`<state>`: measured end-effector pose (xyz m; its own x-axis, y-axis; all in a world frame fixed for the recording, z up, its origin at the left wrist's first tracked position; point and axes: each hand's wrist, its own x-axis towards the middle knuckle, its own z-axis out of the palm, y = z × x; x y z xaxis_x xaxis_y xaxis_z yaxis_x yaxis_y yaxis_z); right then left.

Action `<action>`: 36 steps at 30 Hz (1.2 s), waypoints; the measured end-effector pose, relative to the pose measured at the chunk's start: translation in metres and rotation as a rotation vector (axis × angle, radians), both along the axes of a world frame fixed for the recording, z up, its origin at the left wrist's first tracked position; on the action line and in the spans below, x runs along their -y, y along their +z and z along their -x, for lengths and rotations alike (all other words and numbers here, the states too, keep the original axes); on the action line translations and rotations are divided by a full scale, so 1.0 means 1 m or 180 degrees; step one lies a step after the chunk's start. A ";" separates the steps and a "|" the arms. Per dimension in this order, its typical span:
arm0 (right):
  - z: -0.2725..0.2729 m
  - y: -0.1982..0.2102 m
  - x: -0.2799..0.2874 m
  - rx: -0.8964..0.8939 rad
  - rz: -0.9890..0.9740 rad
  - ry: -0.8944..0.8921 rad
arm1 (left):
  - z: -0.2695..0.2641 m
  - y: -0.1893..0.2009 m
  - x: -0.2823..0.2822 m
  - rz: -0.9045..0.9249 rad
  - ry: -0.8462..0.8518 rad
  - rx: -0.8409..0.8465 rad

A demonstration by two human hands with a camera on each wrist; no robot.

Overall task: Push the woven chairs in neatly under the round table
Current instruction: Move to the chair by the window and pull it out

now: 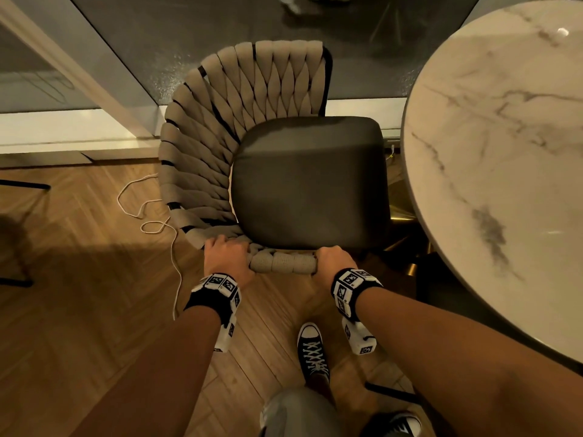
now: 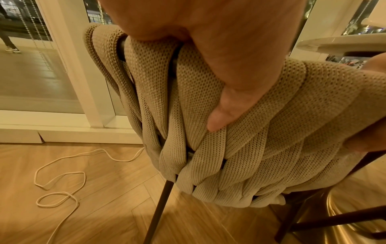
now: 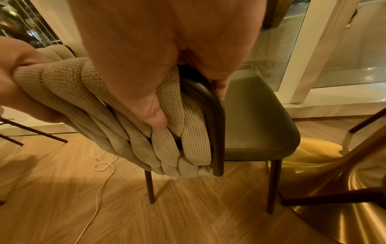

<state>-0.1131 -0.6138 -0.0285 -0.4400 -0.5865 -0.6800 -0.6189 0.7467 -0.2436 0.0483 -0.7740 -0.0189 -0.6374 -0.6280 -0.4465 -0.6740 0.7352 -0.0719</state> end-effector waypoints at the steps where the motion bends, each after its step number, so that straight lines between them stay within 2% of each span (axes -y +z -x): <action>1: 0.001 0.001 0.001 -0.0004 0.0005 -0.0001 | 0.001 0.000 0.001 0.0009 0.0003 -0.0001; 19: -0.002 0.006 0.007 -0.0013 0.0049 -0.0174 | 0.002 -0.008 0.007 0.0028 0.0058 -0.0186; 26: 0.000 0.001 0.001 0.0005 0.0112 -0.0038 | 0.000 -0.011 0.003 -0.0017 0.0065 -0.0127; 32: 0.002 0.005 -0.011 0.0277 0.0355 -0.0066 | 0.000 -0.004 -0.007 -0.0062 0.0162 0.0030; 36: 0.008 0.019 -0.029 0.0524 0.0576 -0.0210 | 0.010 0.015 -0.023 -0.0222 0.0190 0.0228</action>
<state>-0.1208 -0.5847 -0.0092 -0.3734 -0.6790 -0.6321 -0.5113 0.7192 -0.4705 0.0382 -0.7512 -0.0037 -0.5647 -0.6297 -0.5334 -0.7117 0.6988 -0.0715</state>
